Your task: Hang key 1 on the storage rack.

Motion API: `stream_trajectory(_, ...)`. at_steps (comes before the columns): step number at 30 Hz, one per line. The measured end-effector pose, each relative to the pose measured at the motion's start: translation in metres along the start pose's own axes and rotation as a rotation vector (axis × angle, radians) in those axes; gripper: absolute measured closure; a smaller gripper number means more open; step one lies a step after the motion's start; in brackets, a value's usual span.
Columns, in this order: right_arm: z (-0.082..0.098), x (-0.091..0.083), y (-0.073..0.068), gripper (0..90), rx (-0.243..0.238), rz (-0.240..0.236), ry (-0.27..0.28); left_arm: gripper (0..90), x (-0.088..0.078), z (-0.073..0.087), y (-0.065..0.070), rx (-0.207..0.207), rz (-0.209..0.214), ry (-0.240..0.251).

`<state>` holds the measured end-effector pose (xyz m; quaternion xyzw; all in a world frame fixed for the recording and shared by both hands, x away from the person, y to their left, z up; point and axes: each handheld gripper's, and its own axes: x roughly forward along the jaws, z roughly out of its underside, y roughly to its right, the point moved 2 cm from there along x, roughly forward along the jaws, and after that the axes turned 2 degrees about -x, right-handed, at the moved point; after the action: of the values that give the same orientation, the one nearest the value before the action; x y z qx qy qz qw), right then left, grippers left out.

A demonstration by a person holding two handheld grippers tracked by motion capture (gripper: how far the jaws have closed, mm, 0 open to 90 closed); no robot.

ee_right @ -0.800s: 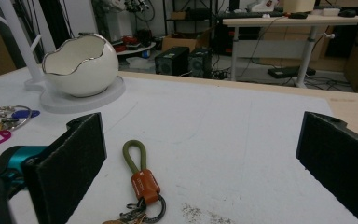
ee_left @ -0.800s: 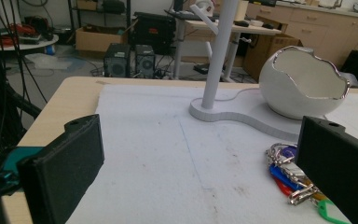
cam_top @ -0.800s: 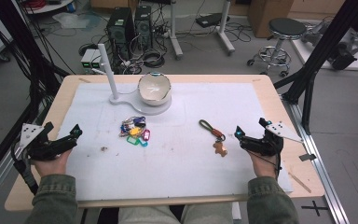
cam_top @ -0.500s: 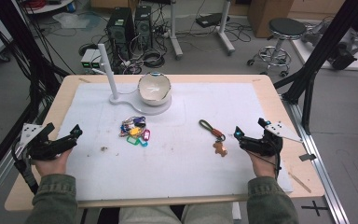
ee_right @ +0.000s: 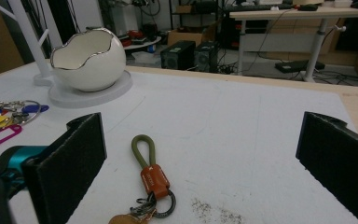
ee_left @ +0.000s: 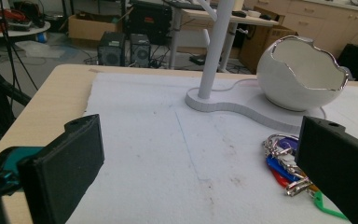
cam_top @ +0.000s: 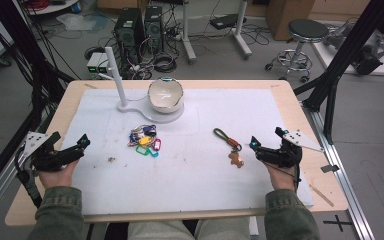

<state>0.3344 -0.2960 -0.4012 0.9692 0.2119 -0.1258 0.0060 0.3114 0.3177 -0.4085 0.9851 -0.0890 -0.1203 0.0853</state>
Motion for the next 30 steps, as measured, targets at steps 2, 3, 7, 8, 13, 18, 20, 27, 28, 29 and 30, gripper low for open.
stream_trajectory(2, 0.0, 0.0, -0.001, 0.7, 0.0, -0.004, -0.008, 1.7, 0.0, 0.0, 0.0, 0.0, 0.002, -0.003)
stream_trajectory(3, 0.0, 0.001, -0.001, 0.7, -0.007, -0.005, -0.009, 1.7, 0.0, 0.0, 0.0, 0.001, 0.003, -0.004)
stream_trajectory(7, 0.001, 0.002, -0.003, 0.6, -0.011, -0.006, -0.026, 1.7, 0.0, 0.001, 0.001, -0.005, 0.002, -0.002)
stream_trajectory(8, 0.001, 0.005, -0.003, 0.6, -0.008, -0.015, -0.039, 1.7, 0.0, 0.001, 0.0, -0.001, 0.007, -0.005)
stream_trajectory(13, -0.001, 0.01, -0.004, 0.6, 0.0, -0.045, -0.068, 1.7, 0.003, 0.002, 0.002, 0.021, 0.014, -0.014)
stream_trajectory(18, -0.003, 0.017, -0.002, 0.7, 0.013, -0.059, -0.096, 1.7, 0.003, 0.002, 0.003, 0.028, 0.014, -0.018)
stream_trajectory(20, -0.003, 0.02, -0.001, 0.6, 0.014, -0.06, -0.105, 1.7, 0.003, 0.002, 0.003, 0.028, 0.014, -0.019)
stream_trajectory(27, -0.01, 0.033, -0.002, 0.7, -0.005, -0.071, -0.159, 1.7, 0.003, 0.002, 0.005, 0.038, 0.011, -0.017)
stream_trajectory(28, -0.011, 0.035, -0.003, 0.7, -0.009, -0.072, -0.163, 1.7, 0.003, 0.002, 0.005, 0.036, 0.011, -0.015)
stream_trajectory(29, -0.014, 0.038, -0.004, 0.6, -0.027, -0.073, -0.164, 1.7, 0.003, 0.002, 0.005, 0.036, 0.011, -0.016)
stream_trajectory(30, -0.016, 0.039, -0.004, 0.6, -0.032, -0.079, -0.168, 1.7, 0.003, 0.002, 0.004, 0.036, 0.01, -0.016)
